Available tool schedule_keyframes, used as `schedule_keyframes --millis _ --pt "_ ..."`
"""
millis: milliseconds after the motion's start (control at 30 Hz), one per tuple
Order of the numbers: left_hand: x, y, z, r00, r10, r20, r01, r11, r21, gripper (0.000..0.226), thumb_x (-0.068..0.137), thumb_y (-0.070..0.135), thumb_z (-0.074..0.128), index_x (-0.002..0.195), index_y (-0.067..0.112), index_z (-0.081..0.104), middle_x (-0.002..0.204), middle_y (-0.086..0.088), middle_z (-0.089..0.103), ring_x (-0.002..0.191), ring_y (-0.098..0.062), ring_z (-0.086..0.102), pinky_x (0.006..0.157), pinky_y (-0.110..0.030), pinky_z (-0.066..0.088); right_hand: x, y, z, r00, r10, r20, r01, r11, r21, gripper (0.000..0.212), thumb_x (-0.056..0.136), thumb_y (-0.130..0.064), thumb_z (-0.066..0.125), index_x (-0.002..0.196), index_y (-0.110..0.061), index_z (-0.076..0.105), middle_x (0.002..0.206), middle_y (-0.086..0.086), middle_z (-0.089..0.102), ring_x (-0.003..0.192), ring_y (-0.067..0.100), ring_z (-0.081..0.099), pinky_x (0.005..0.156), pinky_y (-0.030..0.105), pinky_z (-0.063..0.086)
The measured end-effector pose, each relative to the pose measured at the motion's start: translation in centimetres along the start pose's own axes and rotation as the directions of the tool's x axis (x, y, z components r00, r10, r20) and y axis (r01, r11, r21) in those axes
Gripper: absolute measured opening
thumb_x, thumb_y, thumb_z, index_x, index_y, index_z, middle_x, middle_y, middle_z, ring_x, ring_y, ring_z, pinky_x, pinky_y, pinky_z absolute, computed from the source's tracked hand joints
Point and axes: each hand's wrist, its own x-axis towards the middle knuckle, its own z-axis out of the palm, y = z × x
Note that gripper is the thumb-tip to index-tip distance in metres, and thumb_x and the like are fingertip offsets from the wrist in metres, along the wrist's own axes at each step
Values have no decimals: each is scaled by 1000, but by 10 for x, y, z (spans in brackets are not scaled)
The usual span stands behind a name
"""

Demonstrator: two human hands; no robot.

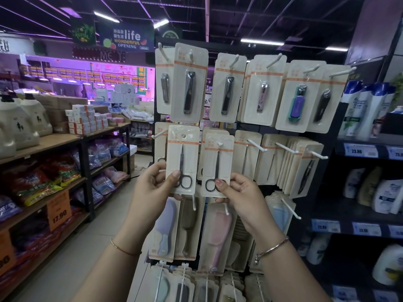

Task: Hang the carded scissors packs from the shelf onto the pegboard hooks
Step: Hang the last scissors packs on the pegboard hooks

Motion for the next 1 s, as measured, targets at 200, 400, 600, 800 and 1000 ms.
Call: schedule_keyframes --millis 200,400,600,800,1000 --pt "1 3 1 1000 9 22 -9 1000 2 24 91 5 57 111 -8 56 101 -39 64 78 -34 61 50 -24 57 0 1 0 1000 4 -3 -4 1000 -3 7 87 -12 67 92 -15 70 87 2 78 73 12 69 58 22 58" --pt "-1 2 3 996 -2 88 3 1000 -13 24 90 7 59 112 0 60 91 -22 73 64 -18 69 48 -24 55 3 3 -2 1000 9 -17 -9 1000 -25 11 86 -15 68 96 -9 68 88 4 76 72 15 67 61 25 59" --pt "-3 -1 2 996 -6 88 10 999 -54 19 89 7 58 108 3 61 82 -7 77 64 -17 70 47 -24 55 7 5 -2 1000 -1 -14 0 999 -36 7 86 -14 69 87 -21 71 84 -2 78 70 12 70 60 26 59" --pt "-3 -2 -1 999 -2 44 3 1000 -25 21 91 7 58 108 -3 58 98 -33 68 78 -34 61 49 -24 55 19 4 3 998 45 -54 -48 998 -41 7 86 -13 68 93 -13 68 81 -3 77 63 8 70 58 22 59" --pt "1 2 -2 999 10 48 -8 999 -44 25 90 6 57 112 -7 55 101 -35 67 71 -24 66 49 -24 56 24 3 5 995 81 -66 -83 996 -40 21 88 -10 66 105 2 63 94 10 72 65 6 66 56 19 58"
